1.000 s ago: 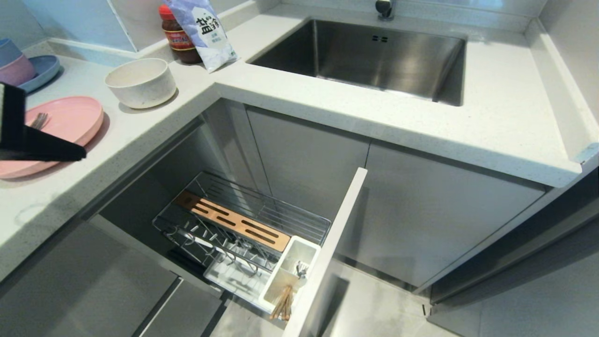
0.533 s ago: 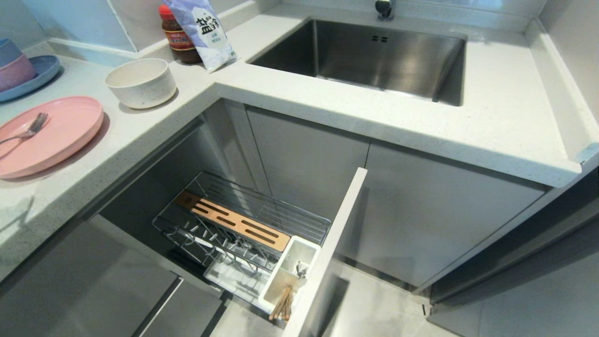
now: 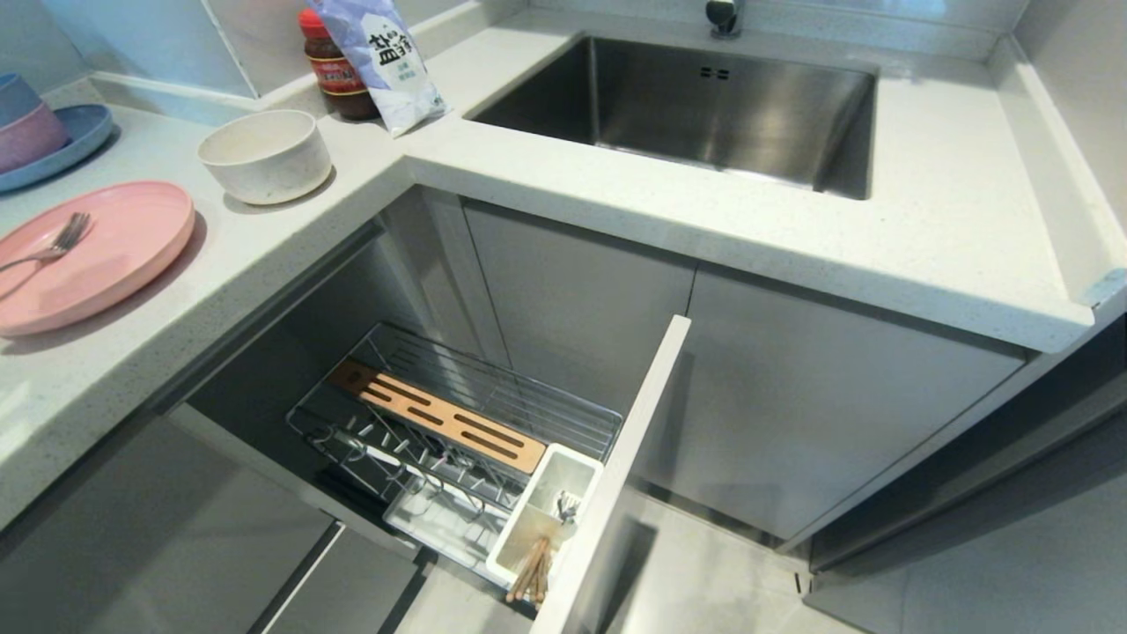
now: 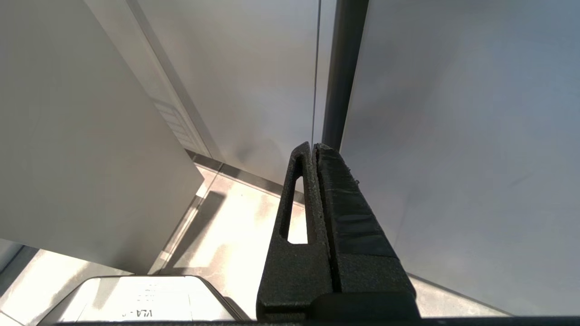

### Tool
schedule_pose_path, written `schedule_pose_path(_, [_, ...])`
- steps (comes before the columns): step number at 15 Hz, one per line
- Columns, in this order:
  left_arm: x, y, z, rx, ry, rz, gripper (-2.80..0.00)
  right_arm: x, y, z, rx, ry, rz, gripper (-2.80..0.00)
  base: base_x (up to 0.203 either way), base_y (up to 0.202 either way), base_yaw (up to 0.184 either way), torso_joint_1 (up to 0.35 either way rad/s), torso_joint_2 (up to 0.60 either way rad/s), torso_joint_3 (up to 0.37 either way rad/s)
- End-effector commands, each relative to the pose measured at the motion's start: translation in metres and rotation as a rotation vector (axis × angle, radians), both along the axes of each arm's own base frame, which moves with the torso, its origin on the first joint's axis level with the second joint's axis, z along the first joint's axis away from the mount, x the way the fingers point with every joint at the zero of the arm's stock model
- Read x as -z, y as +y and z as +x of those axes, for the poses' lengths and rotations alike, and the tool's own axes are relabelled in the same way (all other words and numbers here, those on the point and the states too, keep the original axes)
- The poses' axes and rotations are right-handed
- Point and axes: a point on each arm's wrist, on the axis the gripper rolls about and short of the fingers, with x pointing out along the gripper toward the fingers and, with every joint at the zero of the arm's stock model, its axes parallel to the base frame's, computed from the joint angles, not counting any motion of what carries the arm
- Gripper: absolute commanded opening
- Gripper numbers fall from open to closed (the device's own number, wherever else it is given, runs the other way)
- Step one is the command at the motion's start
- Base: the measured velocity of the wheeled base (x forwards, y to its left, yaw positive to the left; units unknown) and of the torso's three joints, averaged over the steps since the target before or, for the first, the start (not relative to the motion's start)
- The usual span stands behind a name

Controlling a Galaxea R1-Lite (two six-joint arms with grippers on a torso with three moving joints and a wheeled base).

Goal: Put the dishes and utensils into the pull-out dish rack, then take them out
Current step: Pick up the fork and place it in the cupboard

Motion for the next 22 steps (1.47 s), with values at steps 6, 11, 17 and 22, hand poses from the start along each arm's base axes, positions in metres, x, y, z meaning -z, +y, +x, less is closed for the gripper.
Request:
schedule_pose_path(6, [0.026,0.074,0.032,0.167,0.189,0.016,-2.80,0.000,0.000,0.000,0.000,-0.001,0.000,-2.80,0.000,0.000,0.000,0.000,0.00,0.000])
schedule_pose_path(11, [0.052,0.108,0.050,0.386,0.269,0.044,-2.80,0.000,0.000,0.000,0.000,-0.001,0.000,-2.80,0.000,0.000,0.000,0.000,0.00,0.000])
schedule_pose_path(17, [0.069,0.131,0.062,0.458,0.287,0.040,-2.80,0.000,0.000,0.000,0.000,-0.001,0.000,-2.80,0.000,0.000,0.000,0.000,0.00,0.000])
schedule_pose_path(22, [0.076,0.139,0.071,0.543,0.250,0.023,0.00,0.000,0.000,0.000,0.000,-0.001,0.000,-2.80,0.000,0.000,0.000,0.000,0.00,0.000])
